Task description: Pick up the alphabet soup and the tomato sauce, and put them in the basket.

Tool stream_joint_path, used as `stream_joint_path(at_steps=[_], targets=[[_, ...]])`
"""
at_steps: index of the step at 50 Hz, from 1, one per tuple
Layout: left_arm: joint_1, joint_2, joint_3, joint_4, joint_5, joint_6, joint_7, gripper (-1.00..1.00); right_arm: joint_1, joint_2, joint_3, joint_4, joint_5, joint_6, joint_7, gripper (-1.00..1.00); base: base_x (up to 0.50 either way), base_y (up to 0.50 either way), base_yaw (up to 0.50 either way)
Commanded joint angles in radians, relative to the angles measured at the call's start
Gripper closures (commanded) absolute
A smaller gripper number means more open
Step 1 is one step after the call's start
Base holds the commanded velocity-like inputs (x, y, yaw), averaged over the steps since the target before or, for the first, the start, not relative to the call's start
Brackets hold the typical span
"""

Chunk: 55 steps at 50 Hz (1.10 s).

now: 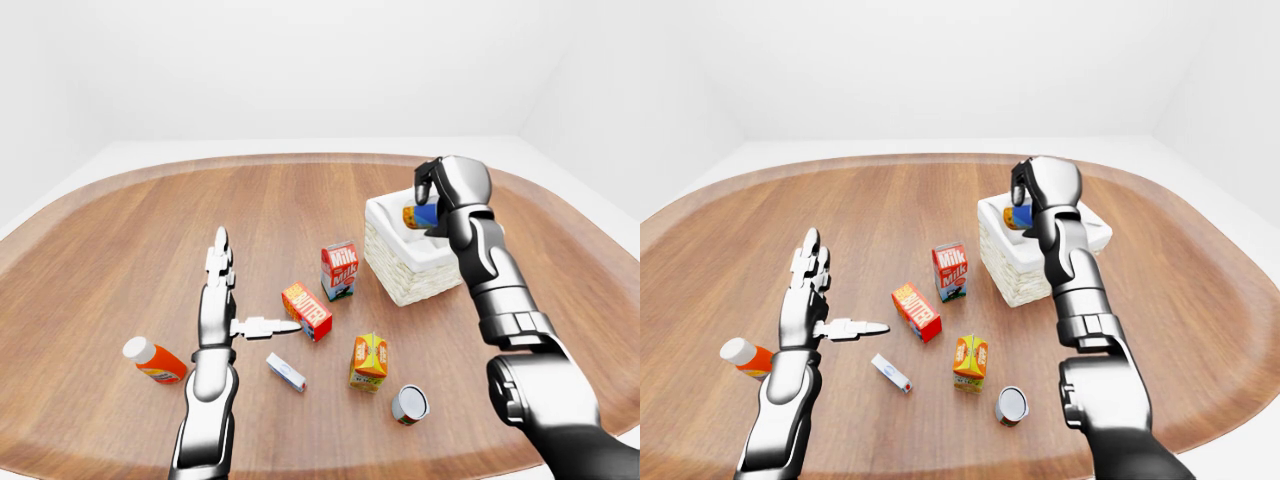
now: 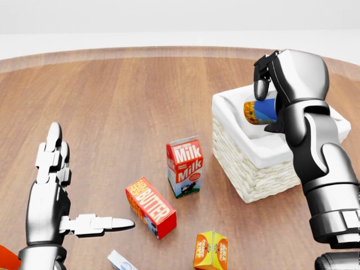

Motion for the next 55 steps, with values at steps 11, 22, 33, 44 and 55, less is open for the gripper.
stream_joint_path(at_steps=[11, 22, 33, 44, 55], targets=[[0.002, 0.0, -0.002, 0.004, -0.001, 0.0, -0.005, -1.0, -0.232, 0.01, 0.071, 0.359, -0.135, 0.008, -0.188, 1.0, 0.0, 0.0, 0.0], [0.0, 0.001, -0.001, 0.011, -0.002, 0.0, -0.006, -1.0, -0.328, 0.019, 0.097, 0.572, -0.165, 0.028, -0.279, 1.0, 0.0, 0.0, 0.0], [0.001, 0.001, -0.001, 0.008, -0.003, 0.0, -0.006, -1.0, -0.374, 0.031, 0.102, 0.659, -0.181, 0.083, -0.297, 1.0, 0.0, 0.0, 0.0], [-0.002, 0.001, 0.002, 0.015, -0.005, 0.0, -0.005, -1.0, -0.391, 0.041, 0.098, 0.695, -0.2, 0.135, -0.298, 1.0, 0.0, 0.0, 0.0], [-0.002, 0.001, 0.001, 0.007, -0.006, 0.0, -0.006, -1.0, -0.389, 0.055, 0.091, 0.711, -0.22, 0.156, -0.323, 1.0, 0.0, 0.0, 0.0]])
